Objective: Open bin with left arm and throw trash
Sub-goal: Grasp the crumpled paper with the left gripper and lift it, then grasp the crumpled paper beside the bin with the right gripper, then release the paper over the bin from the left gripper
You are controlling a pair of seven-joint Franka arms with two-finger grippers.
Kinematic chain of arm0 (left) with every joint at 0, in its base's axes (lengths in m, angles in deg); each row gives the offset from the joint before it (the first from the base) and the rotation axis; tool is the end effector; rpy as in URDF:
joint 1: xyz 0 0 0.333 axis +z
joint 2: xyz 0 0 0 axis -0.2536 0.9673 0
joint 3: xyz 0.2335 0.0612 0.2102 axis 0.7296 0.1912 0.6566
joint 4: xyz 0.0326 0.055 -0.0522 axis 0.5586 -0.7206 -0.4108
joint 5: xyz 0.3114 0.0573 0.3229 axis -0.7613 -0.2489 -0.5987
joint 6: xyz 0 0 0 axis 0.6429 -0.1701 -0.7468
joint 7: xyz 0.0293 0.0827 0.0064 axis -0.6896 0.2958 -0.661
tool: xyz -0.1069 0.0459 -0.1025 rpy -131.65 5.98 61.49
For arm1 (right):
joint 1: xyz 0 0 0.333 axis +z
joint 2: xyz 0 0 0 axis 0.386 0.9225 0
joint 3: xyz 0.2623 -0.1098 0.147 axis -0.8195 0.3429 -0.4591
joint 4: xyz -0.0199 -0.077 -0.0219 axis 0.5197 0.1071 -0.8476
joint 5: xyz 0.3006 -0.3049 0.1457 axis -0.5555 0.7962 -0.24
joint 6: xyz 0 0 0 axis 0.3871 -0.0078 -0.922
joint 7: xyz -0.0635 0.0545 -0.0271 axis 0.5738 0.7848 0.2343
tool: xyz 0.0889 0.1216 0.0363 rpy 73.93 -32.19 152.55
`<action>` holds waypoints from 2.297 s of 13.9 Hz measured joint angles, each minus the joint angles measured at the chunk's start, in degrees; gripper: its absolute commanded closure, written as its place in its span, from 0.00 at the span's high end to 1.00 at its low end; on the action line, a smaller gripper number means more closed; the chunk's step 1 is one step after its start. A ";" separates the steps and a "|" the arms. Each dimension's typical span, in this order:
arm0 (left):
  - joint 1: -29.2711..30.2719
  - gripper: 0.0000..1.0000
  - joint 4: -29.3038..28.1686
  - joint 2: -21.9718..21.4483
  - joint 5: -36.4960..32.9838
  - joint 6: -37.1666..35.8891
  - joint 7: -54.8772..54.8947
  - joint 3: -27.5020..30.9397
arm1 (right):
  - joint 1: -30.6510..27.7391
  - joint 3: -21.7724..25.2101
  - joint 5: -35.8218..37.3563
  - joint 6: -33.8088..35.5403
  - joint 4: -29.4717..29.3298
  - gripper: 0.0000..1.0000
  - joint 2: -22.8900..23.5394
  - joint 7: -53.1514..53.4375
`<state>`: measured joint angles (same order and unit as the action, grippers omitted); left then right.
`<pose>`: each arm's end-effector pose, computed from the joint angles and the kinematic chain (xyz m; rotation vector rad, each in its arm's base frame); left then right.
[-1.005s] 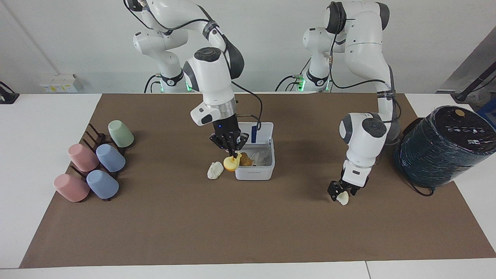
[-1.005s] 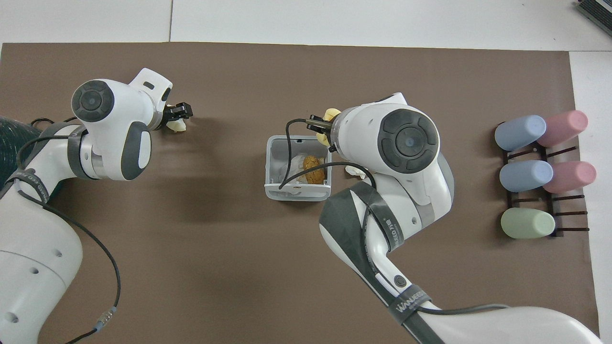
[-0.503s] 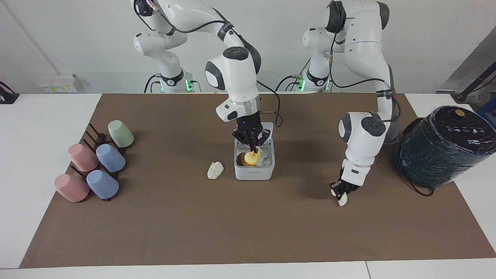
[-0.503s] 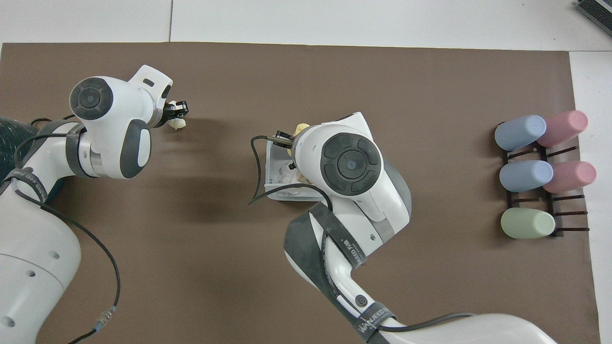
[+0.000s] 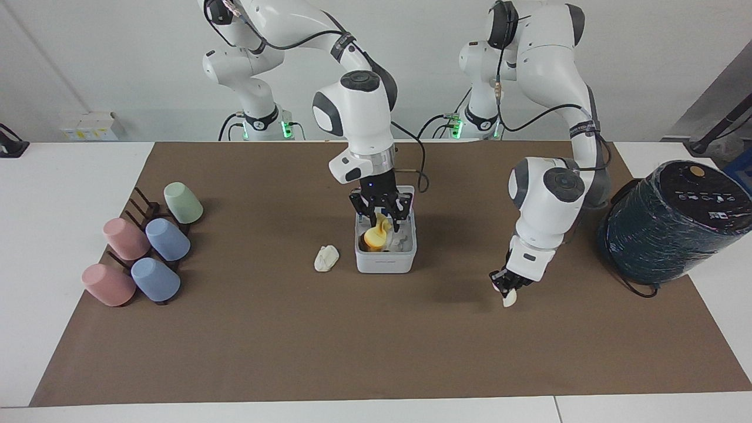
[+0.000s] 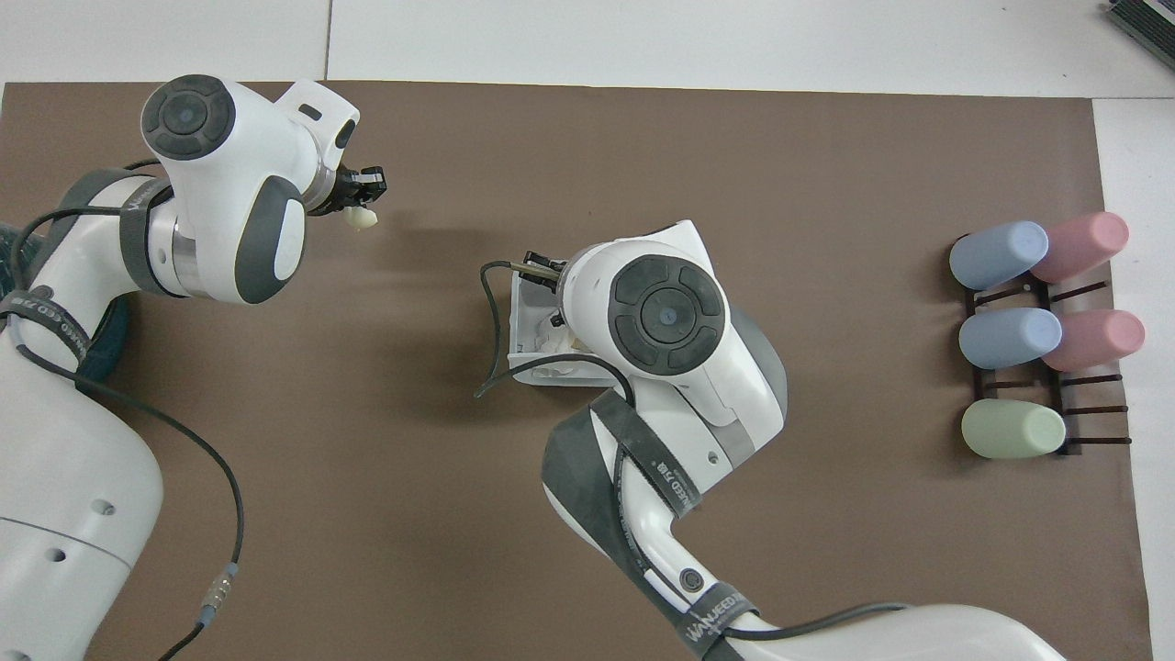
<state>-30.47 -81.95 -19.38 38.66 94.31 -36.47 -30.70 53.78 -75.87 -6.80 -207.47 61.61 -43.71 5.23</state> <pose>0.7551 -0.1856 0.3082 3.0752 0.2531 0.2576 0.6272 0.4199 0.3876 -2.8714 0.5234 -0.3752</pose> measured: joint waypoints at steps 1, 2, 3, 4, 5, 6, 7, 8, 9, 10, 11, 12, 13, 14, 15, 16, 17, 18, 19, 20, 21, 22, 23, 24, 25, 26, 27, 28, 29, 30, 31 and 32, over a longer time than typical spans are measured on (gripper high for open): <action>-0.60 0.00 1.61 -0.01 0.01 -2.07 -0.85 -0.07 | -0.02 0.03 0.00 0.01 -0.16 1.00 0.00 0.01; -1.07 0.00 3.27 -0.03 0.09 -4.47 -1.62 -0.22 | -0.07 0.07 0.00 0.02 -0.25 1.00 -0.01 0.01; -1.54 0.00 5.10 -0.07 0.45 -7.39 -2.20 -0.32 | -0.10 0.09 0.00 0.02 -0.30 1.00 0.00 0.01; -1.90 0.00 6.53 -0.16 0.95 -9.61 -2.46 -0.32 | -0.05 0.08 0.00 0.10 -0.32 1.00 -0.01 0.01; -2.20 0.00 7.81 -0.42 1.60 -11.47 -2.52 -0.39 | -0.03 0.08 0.01 0.45 -0.35 1.00 -0.01 0.01; -2.61 0.00 8.73 -0.91 2.25 -12.88 -2.52 -0.46 | -0.11 0.10 0.05 0.94 -0.41 1.00 -0.01 0.01; -3.33 0.00 9.28 -1.59 2.90 -14.02 -2.59 -0.52 | -0.36 0.17 0.15 1.27 -0.47 1.00 -0.01 -0.02; -4.62 0.00 9.47 -2.43 3.27 -14.92 -3.57 -0.63 | -1.00 0.24 0.45 1.37 -0.51 1.00 -0.01 -0.55; -6.27 0.00 9.47 -2.99 3.33 -15.33 -5.43 -0.74 | -1.97 0.31 0.60 1.44 -0.51 1.00 -0.01 -1.99; -8.23 0.00 9.46 -3.28 3.34 -15.64 -7.69 -0.81 | -3.26 0.36 0.64 1.58 -0.51 1.00 -0.01 -4.38; -10.36 0.00 9.46 -3.34 3.34 -15.74 -9.83 -0.86 | -4.75 0.40 0.65 1.74 -0.45 1.00 -0.01 -7.26; -12.46 0.00 9.45 -3.33 3.35 -15.74 -11.53 -0.91 | -6.32 0.44 0.65 1.85 -0.32 1.00 0.00 -10.25; -14.56 0.03 9.45 -3.37 3.35 -15.72 -12.83 -0.93 | -7.92 0.46 0.65 1.90 -0.04 1.00 0.02 -12.98; -16.65 0.10 9.46 -3.46 3.35 -15.71 -13.96 -0.92 | -9.47 0.48 0.64 1.90 0.49 1.00 0.08 -15.01; -18.23 0.22 9.41 -3.57 3.35 -15.73 -14.78 -0.90 | -10.55 0.47 0.63 1.90 1.18 1.00 0.14 -16.02; -19.62 0.36 9.13 -3.76 3.35 -15.78 -15.32 -0.87 | -11.31 0.47 0.63 1.90 2.07 1.00 0.25 -16.42; -20.53 0.55 8.55 -4.00 3.35 -15.82 -15.47 -0.87 | -11.72 0.47 0.63 1.78 2.99 1.00 0.32 -16.48; -21.12 0.77 7.65 -4.31 3.35 -15.84 -15.53 -0.84 | -12.11 0.48 0.63 1.11 4.26 1.00 0.38 -16.48; -21.48 0.91 6.69 -4.69 3.35 -15.87 -15.53 -0.82 | -12.49 0.48 0.63 -0.09 5.88 1.00 0.42 -16.48; -21.62 1.00 5.92 -5.04 3.34 -15.95 -15.53 -0.83 | -12.89 0.48 0.62 -1.72 7.81 1.00 0.47 -16.48; -21.70 1.00 5.39 -5.31 3.34 -16.07 -15.52 -0.83 | -13.40 0.47 0.62 -3.56 9.90 1.00 0.50 -16.58; -21.81 1.00 5.13 -5.49 3.34 -16.21 -15.52 -0.83 | -13.89 0.48 0.62 -5.35 11.92 1.00 0.53 -17.07; -21.98 1.00 5.06 -5.61 3.34 -16.50 -15.52 -0.78 | -14.23 0.48 0.62 -6.70 13.64 1.00 0.53 -17.83; -22.12 1.00 5.06 -5.74 3.34 -17.04 -15.52 -0.77 | -14.34 0.49 0.61 -7.36 14.93 1.00 0.52 -18.28; -22.17 1.00 5.06 -5.89 3.33 -17.46 -15.52 -0.72 | -14.32 0.44 0.61 -7.76 15.81 1.00 0.51 -18.40; -22.17 1.00 5.10 -6.11 3.30 -18.23 -15.52 -0.49 | -14.27 0.33 0.61 -7.93 16.36 1.00 0.51 -18.49; -22.12 1.00 5.33 -6.43 3.29 -19.35 -15.52 -0.01 | -14.19 0.20 0.61 -8.37 16.82 1.00 0.50 -18.57; -21.96 1.00 5.89 -6.72 2.97 -20.79 -15.51 0.61 | -14.15 0.08 0.61 -9.21 17.37 0.84 0.49 -18.59; -21.24 1.00 6.79 -6.99 2.11 -22.49 -15.42 1.20 | -14.13 0.02 0.61 -10.45 18.21 0.46 0.49 -18.60; -19.80 1.00 7.74 -7.19 1.24 -24.22 -14.76 1.44 | -14.12 0.00 0.61 -11.29 18.93 0.13 0.49 -18.60; -17.96 1.00 8.77 -7.36 0.64 -26.23 -12.72 1.56 | -14.08 -0.01 0.61 -11.93 19.51 0.00 0.49 -18.60; -15.73 1.00 9.95 -7.57 0.21 -28.53 -9.26 1.71 | -13.98 -0.03 0.61 -12.79 19.98 0.00 0.49 -18.60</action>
<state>-46.21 -72.01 -26.94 38.87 65.79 -45.72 -28.99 39.80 -75.90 -6.19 -220.26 81.59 -43.23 -13.37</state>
